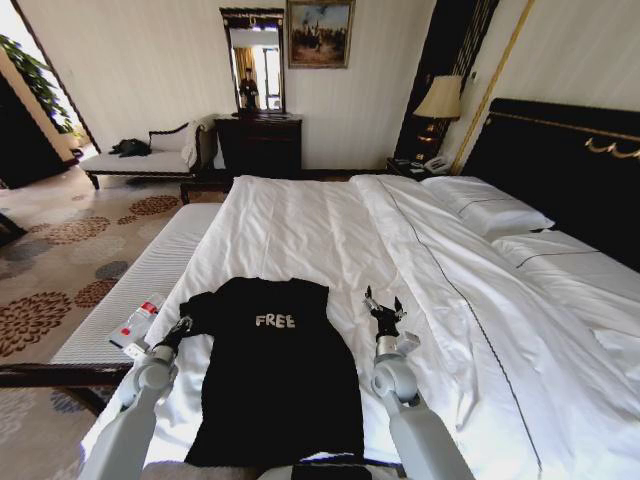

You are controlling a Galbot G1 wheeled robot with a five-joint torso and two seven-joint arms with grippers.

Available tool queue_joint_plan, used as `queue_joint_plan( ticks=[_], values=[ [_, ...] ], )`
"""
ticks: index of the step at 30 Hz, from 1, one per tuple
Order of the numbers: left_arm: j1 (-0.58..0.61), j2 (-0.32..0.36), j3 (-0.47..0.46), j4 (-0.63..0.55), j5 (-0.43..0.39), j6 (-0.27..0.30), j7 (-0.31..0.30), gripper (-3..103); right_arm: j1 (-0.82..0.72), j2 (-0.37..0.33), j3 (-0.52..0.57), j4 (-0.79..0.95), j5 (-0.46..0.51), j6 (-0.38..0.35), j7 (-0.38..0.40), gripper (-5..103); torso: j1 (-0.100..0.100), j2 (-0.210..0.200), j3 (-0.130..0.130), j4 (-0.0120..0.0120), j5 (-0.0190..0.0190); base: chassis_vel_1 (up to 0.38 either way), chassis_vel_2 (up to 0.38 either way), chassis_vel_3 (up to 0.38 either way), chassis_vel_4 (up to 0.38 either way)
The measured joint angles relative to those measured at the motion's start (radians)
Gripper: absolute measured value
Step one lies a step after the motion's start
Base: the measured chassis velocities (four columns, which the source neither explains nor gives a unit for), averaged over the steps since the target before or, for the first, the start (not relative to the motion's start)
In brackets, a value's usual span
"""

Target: Fold the clothes on the bed.

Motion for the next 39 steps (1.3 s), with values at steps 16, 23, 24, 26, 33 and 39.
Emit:
queue_joint_plan(
  ticks=[16,23,24,26,33,39],
  values=[
    [0.022,0.065,0.098,-0.177,0.114,-0.014,0.03,2,0.001,0.006,-0.011,-0.017,0.002,-0.004,0.009,100,0.0,0.0,0.0,0.0001,0.0,0.0,0.0,0.0,0.0],
    [-0.052,0.094,0.257,-0.136,0.191,-0.023,0.049,2,0.004,0.007,-0.016,-0.032,0.001,-0.006,0.011,100,0.0,0.0,0.0,-0.0001,0.0,0.0,0.0,0.0,0.0],
    [-0.052,0.094,0.257,-0.136,0.191,-0.023,0.049,2,0.004,0.007,-0.016,-0.032,0.001,-0.006,0.011,100,0.0,0.0,0.0,-0.0001,0.0,0.0,0.0,0.0,0.0],
    [-0.081,0.095,0.297,-0.115,0.197,-0.025,0.05,2,0.006,0.006,-0.014,-0.042,0.001,-0.006,0.011,100,0.0,0.0,0.0,-0.0002,0.0,0.0,0.0,0.0,0.0],
    [-0.141,0.075,0.358,-0.069,0.196,-0.034,0.053,2,0.024,0.005,-0.01,-0.073,0.0,-0.006,0.012,100,0.0,0.0,0.0,0.0,0.0,0.0,0.0,0.0,0.0],
    [-0.156,0.068,0.381,-0.056,0.191,-0.042,0.063,2,0.035,0.006,-0.013,-0.088,-0.001,-0.004,0.012,100,0.0,0.0,0.0,0.0,0.0,0.0,0.0,0.0,0.0]
  ],
)
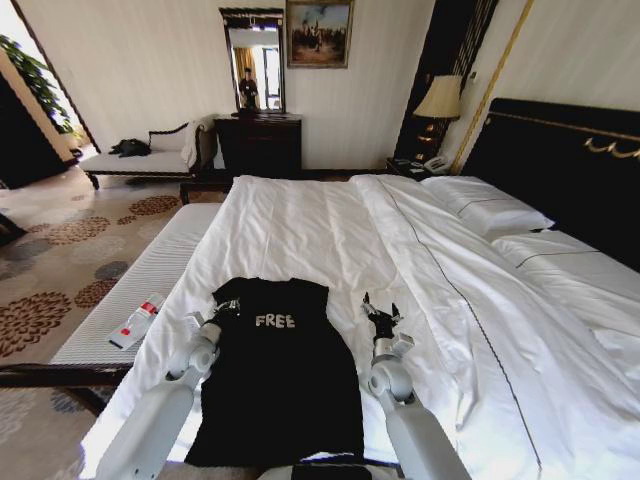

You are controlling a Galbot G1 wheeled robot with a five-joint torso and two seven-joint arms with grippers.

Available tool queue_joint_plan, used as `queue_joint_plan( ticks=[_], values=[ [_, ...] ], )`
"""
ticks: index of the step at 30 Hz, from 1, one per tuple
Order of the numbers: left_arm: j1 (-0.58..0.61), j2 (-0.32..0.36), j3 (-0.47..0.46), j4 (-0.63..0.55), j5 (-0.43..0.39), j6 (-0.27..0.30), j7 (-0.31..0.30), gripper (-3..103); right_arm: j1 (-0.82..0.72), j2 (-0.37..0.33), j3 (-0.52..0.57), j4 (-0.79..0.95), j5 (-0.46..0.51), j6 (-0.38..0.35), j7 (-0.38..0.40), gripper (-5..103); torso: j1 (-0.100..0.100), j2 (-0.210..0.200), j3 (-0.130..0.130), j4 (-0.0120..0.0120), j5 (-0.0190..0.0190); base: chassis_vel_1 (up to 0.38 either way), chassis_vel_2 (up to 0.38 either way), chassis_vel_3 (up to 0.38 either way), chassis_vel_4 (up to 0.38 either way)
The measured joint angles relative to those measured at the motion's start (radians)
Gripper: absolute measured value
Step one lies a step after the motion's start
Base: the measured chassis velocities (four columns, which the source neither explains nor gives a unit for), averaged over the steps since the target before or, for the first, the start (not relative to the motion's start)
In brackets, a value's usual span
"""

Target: Fold the clothes on the bed.

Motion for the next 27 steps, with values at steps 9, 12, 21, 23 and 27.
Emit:
queue_joint_plan(
  ticks=[9,12,21,23,27],
  values=[
    [0.039,0.003,-0.008,-0.052,-0.029,0.008,-0.002,7,0.007,0.002,-0.005,-0.012,-0.002,0.003,0.0,100,0.0,0.0,0.0,0.0001,-0.0001,0.0,0.0,0.0,0.0],
    [0.066,0.009,-0.04,-0.107,-0.083,0.025,0.0,18,0.006,0.002,-0.005,-0.014,-0.002,0.005,0.0,100,0.0,0.0,0.0,0.0001,-0.0001,0.0,0.0,0.0,0.0],
    [0.051,0.018,-0.152,-0.122,-0.286,0.053,-0.001,50,0.0,0.001,-0.005,-0.014,-0.003,0.007,0.0,100,0.0,0.0,0.0,0.0002,-0.0001,0.0,0.0,0.0,0.0],
    [0.023,0.018,-0.161,-0.08,-0.302,0.061,-0.021,61,-0.002,0.001,-0.005,-0.012,-0.003,0.008,0.0,100,0.0,0.0,0.0,0.0002,-0.0002,0.0,0.0,0.0,0.0],
    [-0.064,0.019,-0.149,0.069,-0.287,0.095,-0.095,72,-0.01,0.0,-0.005,-0.005,-0.004,0.009,-0.001,100,0.0,0.0,0.0,0.0,-0.0003,0.0,0.0,0.0,0.0]
  ],
)
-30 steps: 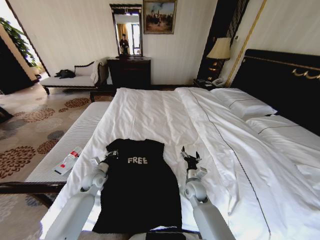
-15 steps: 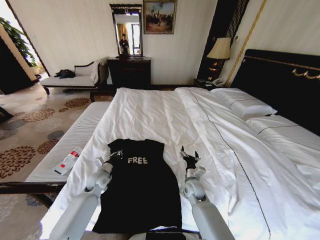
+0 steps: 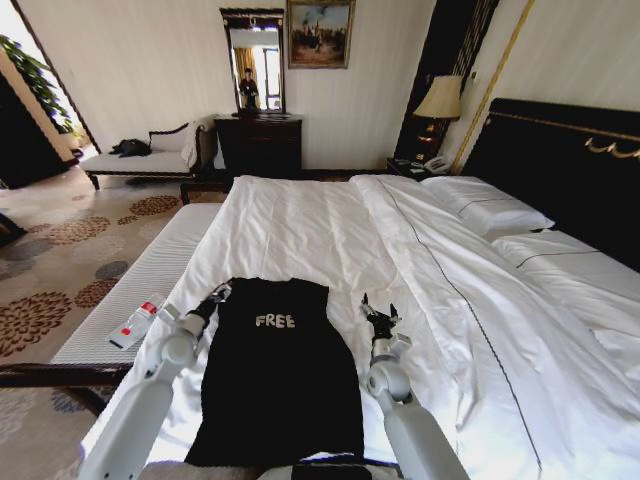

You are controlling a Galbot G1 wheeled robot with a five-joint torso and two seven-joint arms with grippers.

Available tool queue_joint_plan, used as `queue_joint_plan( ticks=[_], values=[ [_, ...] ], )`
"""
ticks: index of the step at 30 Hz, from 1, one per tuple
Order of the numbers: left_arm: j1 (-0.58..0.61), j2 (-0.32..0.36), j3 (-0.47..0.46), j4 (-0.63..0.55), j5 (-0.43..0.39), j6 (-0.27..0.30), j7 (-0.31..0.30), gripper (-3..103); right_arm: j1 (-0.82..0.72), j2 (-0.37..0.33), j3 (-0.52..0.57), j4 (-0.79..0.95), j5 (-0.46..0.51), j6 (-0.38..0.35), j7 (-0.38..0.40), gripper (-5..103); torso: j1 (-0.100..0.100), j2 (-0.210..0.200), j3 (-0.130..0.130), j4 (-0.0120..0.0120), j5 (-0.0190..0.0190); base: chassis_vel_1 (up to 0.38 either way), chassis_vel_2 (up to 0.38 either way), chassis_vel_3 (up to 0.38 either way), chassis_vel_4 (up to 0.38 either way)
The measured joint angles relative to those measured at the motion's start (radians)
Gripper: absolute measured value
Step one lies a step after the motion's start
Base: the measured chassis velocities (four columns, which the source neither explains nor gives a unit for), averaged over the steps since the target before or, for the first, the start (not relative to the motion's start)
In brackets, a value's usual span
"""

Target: Fold the clothes on the bed.

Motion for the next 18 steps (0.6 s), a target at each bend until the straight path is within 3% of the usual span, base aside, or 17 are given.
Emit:
queue_joint_plan(
  ticks=[5,11,18],
  values=[
    [-0.076,-0.005,0.053,0.12,0.037,0.009,0.005,94,-0.008,-0.002,-0.001,0.007,-0.001,0.0,0.0,100,0.0,0.0,0.0,0.0002,0.0001,0.0,0.0,0.0,0.0],
    [-0.181,-0.046,0.103,0.248,0.067,0.009,0.006,100,-0.009,-0.007,0.002,0.009,0.0,0.0,0.0,100,0.0,0.0,0.0,-0.0002,0.0002,0.0,0.0,0.0,0.0],
    [-0.226,-0.061,0.121,0.332,0.118,0.005,0.022,100,-0.003,-0.011,0.007,-0.003,0.003,0.0,0.001,100,0.0,0.0,0.0,0.0001,0.0003,0.0,0.0,0.0,0.0]
  ],
)
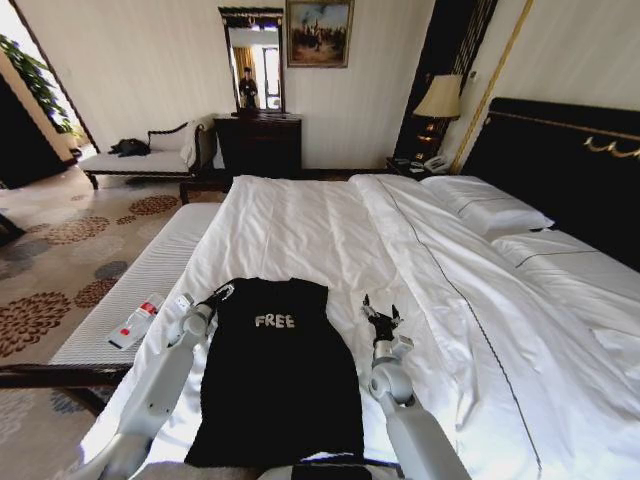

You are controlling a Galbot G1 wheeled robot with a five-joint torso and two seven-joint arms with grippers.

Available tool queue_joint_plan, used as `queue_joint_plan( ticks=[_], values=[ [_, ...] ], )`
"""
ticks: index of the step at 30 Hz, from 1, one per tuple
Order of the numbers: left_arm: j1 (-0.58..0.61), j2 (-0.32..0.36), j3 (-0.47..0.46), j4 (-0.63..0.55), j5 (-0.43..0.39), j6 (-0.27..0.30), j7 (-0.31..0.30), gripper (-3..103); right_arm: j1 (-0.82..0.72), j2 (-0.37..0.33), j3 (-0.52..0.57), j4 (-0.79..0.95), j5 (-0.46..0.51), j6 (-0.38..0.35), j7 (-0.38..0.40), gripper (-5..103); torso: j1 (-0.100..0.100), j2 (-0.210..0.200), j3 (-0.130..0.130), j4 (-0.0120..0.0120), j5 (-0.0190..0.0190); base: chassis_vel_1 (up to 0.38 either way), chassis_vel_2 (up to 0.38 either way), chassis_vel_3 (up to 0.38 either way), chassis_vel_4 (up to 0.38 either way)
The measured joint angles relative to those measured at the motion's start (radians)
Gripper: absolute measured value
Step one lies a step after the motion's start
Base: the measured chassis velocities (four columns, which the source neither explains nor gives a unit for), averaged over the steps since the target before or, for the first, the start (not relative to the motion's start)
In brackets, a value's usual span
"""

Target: Fold the clothes on the bed.

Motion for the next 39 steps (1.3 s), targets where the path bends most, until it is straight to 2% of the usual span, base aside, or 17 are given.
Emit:
queue_joint_plan(
  ticks=[5,7,8,10,11,15,17,21,23,27,29,31,36,39],
  values=[
    [-0.031,-0.012,0.003,0.038,0.009,-0.012,0.01,100,0.019,-0.004,-0.004,-0.018,0.004,0.0,0.001,100,0.0,0.0,0.0,0.0,0.0,0.0,0.0,0.0,0.0],
    [-0.044,-0.014,0.006,0.051,0.009,-0.014,0.013,90,0.028,-0.007,-0.01,-0.028,0.005,0.0,0.001,100,0.0,0.0,0.0,-0.0001,0.0,0.0,0.0,0.0,0.0],
    [-0.044,-0.014,0.006,0.051,0.009,-0.014,0.013,90,0.028,-0.007,-0.01,-0.028,0.005,0.0,0.001,100,0.0,0.0,0.0,-0.0001,0.0,0.0,0.0,0.0,0.0],
    [-0.054,-0.016,0.009,0.061,0.009,-0.016,0.018,80,0.043,-0.013,-0.021,-0.044,0.01,0.0,0.003,100,0.0,0.0,0.0,0.0,0.0,0.0,0.0,0.0,0.0],
    [-0.054,-0.016,0.009,0.061,0.009,-0.016,0.018,80,0.043,-0.013,-0.021,-0.044,0.01,0.0,0.003,100,0.0,0.0,0.0,0.0,0.0,0.0,0.0,0.0,0.0],
    [-0.063,-0.017,0.014,0.067,0.009,-0.017,0.024,57,0.084,-0.032,-0.047,-0.081,0.042,-0.007,0.02,100,0.0,0.0,0.0,0.0,0.0,0.0,0.0,0.0,0.0],
    [-0.063,-0.018,0.014,0.068,0.009,-0.017,0.025,57,0.096,-0.037,-0.056,-0.09,0.058,-0.015,0.03,100,0.0,0.0,0.0,0.0,0.0,0.0,0.0,0.0,0.0],
    [-0.064,-0.02,0.015,0.073,0.01,-0.017,0.031,36,0.131,-0.053,-0.081,-0.115,0.095,-0.046,0.062,100,0.0,0.0,0.0,0.0,0.0,0.0,0.0,0.0,0.0],
    [-0.064,-0.02,0.015,0.074,0.01,-0.017,0.032,36,0.138,-0.055,-0.085,-0.12,0.101,-0.052,0.068,100,0.0,0.0,0.0,0.0001,0.0,0.0,0.0,0.0,0.0],
    [-0.07,-0.018,0.012,0.077,0.013,-0.02,0.04,15,0.169,-0.063,-0.106,-0.142,0.122,-0.069,0.08,100,0.0,0.0,0.0,-0.0001,-0.0001,0.0,0.0,0.0,0.0],
    [-0.072,-0.016,0.01,0.077,0.013,-0.021,0.04,15,0.177,-0.065,-0.114,-0.152,0.126,-0.07,0.08,100,0.0,0.0,0.0,-0.0001,-0.0001,0.0,0.0,0.0,0.0],
    [-0.076,-0.009,0.006,0.073,0.011,-0.021,0.041,4,0.2,-0.073,-0.133,-0.18,0.133,-0.072,0.08,100,0.0,0.0,0.0,0.0,-0.0001,0.0,0.0,0.0,0.0],
    [-0.084,0.003,0.0,0.071,0.004,-0.021,0.041,0,0.235,-0.088,-0.171,-0.212,0.168,-0.087,0.076,100,0.0,0.0,0.0,0.0001,-0.0001,0.0,0.0,0.0,0.0],
    [-0.094,0.013,-0.003,0.074,-0.003,-0.022,0.043,0,0.265,-0.105,-0.205,-0.223,0.269,-0.108,0.053,100,0.0,0.0,0.0,0.0,-0.0001,0.0,0.0,0.0,0.0]
  ],
)
